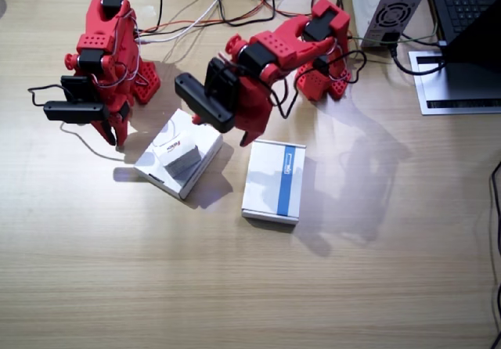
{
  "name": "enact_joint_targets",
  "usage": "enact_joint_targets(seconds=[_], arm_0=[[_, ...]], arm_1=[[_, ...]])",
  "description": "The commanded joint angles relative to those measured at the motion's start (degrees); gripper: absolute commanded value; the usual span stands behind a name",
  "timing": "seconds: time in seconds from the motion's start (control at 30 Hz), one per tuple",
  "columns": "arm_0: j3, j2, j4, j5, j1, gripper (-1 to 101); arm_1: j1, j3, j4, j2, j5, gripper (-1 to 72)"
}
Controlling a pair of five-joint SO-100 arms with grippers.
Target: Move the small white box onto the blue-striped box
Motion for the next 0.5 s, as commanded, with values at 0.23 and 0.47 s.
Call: enact_joint_targets(seconds=[0.23, 0.47], arm_0=[[-26.6, -15.5, 1.1, 14.5, 3.2, 52], [-33.0, -22.3, 1.1, 13.4, 9.1, 52]], arm_1=[[-0.3, -0.6, 1.3, 1.6, 1.1, 4.2], [-0.3, -0.6, 1.3, 1.6, 1.1, 4.2]])
